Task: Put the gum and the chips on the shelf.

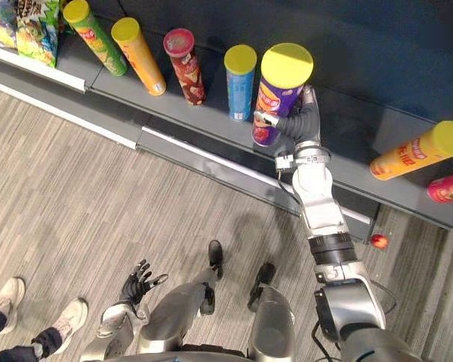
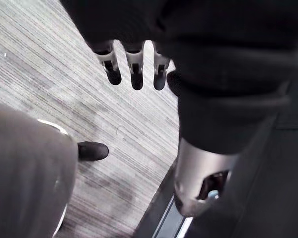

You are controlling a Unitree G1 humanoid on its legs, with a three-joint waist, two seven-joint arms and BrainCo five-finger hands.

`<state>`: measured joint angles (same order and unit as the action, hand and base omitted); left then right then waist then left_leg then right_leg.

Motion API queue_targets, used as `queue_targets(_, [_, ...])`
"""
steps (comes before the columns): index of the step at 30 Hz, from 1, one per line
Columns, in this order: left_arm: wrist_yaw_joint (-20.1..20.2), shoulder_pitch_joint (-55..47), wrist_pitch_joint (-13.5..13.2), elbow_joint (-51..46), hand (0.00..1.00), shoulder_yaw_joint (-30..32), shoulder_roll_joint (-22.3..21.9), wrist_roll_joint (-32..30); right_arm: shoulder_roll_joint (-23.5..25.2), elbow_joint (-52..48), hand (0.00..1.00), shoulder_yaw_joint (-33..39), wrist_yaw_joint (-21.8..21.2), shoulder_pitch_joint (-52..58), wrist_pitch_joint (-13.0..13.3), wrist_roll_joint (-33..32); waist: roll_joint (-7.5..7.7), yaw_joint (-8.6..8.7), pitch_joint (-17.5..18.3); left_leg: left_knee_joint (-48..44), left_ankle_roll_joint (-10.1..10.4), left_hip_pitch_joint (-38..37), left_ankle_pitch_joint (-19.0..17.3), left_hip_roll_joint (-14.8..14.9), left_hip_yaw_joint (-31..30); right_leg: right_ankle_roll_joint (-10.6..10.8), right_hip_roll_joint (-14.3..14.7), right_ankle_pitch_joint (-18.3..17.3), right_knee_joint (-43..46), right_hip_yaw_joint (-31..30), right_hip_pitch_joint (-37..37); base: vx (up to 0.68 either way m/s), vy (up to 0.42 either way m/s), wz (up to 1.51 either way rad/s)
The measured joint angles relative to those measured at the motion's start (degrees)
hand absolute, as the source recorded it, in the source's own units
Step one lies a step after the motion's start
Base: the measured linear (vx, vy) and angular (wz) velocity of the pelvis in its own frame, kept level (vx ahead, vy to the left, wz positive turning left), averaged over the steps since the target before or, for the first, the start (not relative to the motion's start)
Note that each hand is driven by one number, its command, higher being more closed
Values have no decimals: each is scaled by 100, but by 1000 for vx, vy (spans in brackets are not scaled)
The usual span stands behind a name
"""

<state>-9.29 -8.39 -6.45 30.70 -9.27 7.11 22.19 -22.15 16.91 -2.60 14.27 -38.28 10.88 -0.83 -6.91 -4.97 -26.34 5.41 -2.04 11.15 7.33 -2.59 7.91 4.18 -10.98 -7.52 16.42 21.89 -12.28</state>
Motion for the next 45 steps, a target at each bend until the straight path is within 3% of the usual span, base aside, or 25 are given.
queue_targets(10, [-458, 31, -252, -334, 0, -178, 8, -50, -510, 1017, 100, 250, 1109, -582, 196, 79, -297, -157, -160, 0, -25, 339, 153, -121, -94, -14, -250, -235, 604, 43, -548, 11, -14, 7])
queue_targets(21, [-618, 31, -304, -355, 0, -227, -17, -51, -706, 1347, 100, 527, 1792, -949, 207, 81, -440, -154, -214, 1, -15, 593, 290, -139, -79, -68, -346, -345, 948, 14, -964, -23, -41, 1])
queue_targets(41, [-732, 33, -433, -308, 0, -446, -24, -38, -826, 1567, 100, 827, 2185, -940, 238, 81, -499, -161, -183, 0, 25, 766, 346, -96, 71, -83, -323, -350, 1056, -128, -1286, -10, -50, -4])
queue_targets(45, [-763, 34, -467, -290, 0, -456, -48, -38, -826, 1571, 100, 879, 2253, -941, 415, 83, -507, -167, -177, 0, 29, 784, 343, -90, 83, -84, -313, -350, 1057, -148, -1318, 1, -43, -3])
